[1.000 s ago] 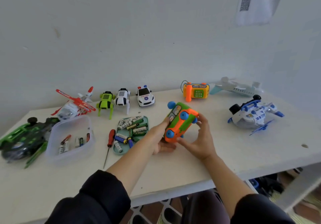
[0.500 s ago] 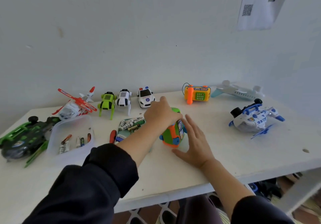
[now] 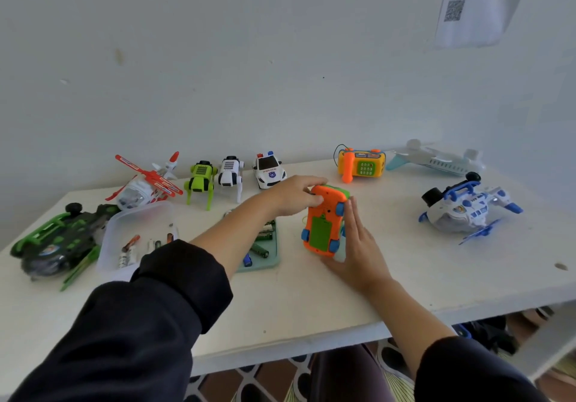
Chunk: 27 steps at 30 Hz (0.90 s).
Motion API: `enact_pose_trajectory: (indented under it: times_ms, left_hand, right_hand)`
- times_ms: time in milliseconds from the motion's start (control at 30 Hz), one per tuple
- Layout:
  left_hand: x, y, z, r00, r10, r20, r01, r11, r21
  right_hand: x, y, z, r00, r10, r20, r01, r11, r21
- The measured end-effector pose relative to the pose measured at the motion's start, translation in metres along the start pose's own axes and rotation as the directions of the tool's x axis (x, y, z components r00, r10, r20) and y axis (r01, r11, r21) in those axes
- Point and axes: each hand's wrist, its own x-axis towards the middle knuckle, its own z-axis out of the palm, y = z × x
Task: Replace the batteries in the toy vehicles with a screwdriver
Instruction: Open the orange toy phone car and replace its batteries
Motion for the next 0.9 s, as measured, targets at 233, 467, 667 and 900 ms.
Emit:
enact_pose_trajectory:
  times_ms: [233, 467, 667, 900]
  left_hand:
    - [-0.006, -0.014, -0.006, 0.989, -0.096, -0.109, 0.071, 0.975, -0.211]
    - [-0.024, -0.074, -0.052, 0.845, -0.462, -0.270, 0.534, 0.697, 0.478]
    - [-0.029, -0.124, -0.049, 0.700, -0.686, -0.199, 0.677, 0.550, 0.489]
    - [-0.023, -0.124, -0.058, 0.661, -0.663, -0.351, 0.734, 0.669, 0.119]
  right_hand:
    - [-0.004, -0.003, -0.007, 0.985, 0.084, 0.147, -0.096, 0.992, 0.077]
    - [-0.003, -0.003, -0.007, 0.981, 0.120, 0.155, -0.129, 0.990, 0.054]
    - [-0.003, -0.004, -0.009, 0.976, 0.126, 0.178, -0.143, 0.986, 0.083]
    - [-0.004, -0.007, -0.012, 0.989, 0.079, 0.127, -0.096, 0.986, 0.133]
